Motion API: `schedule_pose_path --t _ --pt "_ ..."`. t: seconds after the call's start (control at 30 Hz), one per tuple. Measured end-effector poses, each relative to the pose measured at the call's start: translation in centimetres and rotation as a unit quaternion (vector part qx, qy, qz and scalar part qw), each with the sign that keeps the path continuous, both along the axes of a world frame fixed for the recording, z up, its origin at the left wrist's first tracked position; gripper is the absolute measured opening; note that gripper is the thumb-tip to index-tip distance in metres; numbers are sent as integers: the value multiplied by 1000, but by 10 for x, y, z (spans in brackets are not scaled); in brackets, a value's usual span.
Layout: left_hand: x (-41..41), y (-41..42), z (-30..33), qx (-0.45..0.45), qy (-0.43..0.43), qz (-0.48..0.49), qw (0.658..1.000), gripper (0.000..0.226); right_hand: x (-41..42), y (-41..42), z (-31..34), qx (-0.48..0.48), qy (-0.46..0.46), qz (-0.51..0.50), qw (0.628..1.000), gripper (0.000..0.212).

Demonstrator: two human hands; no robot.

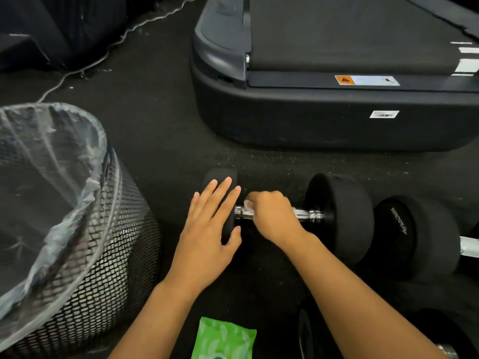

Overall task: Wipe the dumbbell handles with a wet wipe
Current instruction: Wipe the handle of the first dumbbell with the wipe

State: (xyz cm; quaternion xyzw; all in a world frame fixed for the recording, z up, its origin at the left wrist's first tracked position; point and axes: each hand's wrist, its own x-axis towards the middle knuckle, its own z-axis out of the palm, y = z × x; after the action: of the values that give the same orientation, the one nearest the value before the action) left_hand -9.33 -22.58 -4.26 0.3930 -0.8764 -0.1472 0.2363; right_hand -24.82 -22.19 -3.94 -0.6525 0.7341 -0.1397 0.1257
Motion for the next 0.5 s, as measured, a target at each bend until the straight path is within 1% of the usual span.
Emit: schedule_pose_path --t 0.07,0.1,0.17,0.27,0.33,0.43,0.5 --pt "0 0 0 1 3 2 1000 72 8 -3 0 15 16 13 1000 25" --pt "0 0 0 3 2 2 1000 72 8 2 -3 6 19 27 999 28" --pt "1 0 0 4 1 2 1000 71 0 11 -6 -2 1 40 999 31" --pt "1 0 -1 1 -1 3 1000 71 -6 -2 -2 25 5 2 1000 22" --pt "0 0 0 6 1 3 1000 72 1 -3 -1 29 9 19 999 19" --pt "0 -2 0 8 7 3 1000 71 -2 12 -4 5 6 69 998 19" --pt "0 -1 0 4 8 -1 1000 70 -14 7 -7 19 -11 42 999 17"
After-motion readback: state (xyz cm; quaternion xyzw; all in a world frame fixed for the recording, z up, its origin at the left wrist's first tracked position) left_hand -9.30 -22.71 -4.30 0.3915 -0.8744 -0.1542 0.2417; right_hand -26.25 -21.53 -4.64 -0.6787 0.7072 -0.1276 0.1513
